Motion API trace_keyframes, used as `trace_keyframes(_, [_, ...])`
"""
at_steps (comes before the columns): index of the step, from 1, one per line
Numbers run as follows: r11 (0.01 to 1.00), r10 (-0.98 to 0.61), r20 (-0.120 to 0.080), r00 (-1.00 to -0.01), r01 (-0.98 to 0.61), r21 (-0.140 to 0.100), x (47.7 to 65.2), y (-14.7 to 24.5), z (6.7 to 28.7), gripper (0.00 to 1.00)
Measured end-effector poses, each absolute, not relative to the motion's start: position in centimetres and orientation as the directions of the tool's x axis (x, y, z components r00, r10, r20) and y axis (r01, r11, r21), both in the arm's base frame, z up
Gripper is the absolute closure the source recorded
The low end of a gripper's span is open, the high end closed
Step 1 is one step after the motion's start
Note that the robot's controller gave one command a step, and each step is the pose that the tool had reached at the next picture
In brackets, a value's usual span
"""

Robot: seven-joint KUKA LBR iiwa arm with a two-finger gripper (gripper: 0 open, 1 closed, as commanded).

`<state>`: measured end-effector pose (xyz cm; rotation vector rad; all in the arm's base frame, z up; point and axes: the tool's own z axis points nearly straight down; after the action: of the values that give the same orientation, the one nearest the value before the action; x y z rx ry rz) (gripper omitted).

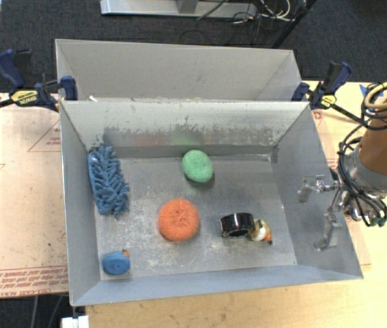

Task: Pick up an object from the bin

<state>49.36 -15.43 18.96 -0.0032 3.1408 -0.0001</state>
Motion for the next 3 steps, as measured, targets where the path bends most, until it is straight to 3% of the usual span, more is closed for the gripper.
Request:
trace_keyframes(1, [1.000,-0.002,-0.001,-1.000,-0.002,0.000,49.4,-15.4,19.0,0.00])
trace_keyframes(2, [1.000,0.008,-0.008,-1.000,0.008,-0.001,49.0,-11.8,13.5,0.00])
trace_keyframes(3, [1.000,0.005,-0.003,-1.000,0.005,0.001,49.0,-10.8,12.1,0.00])
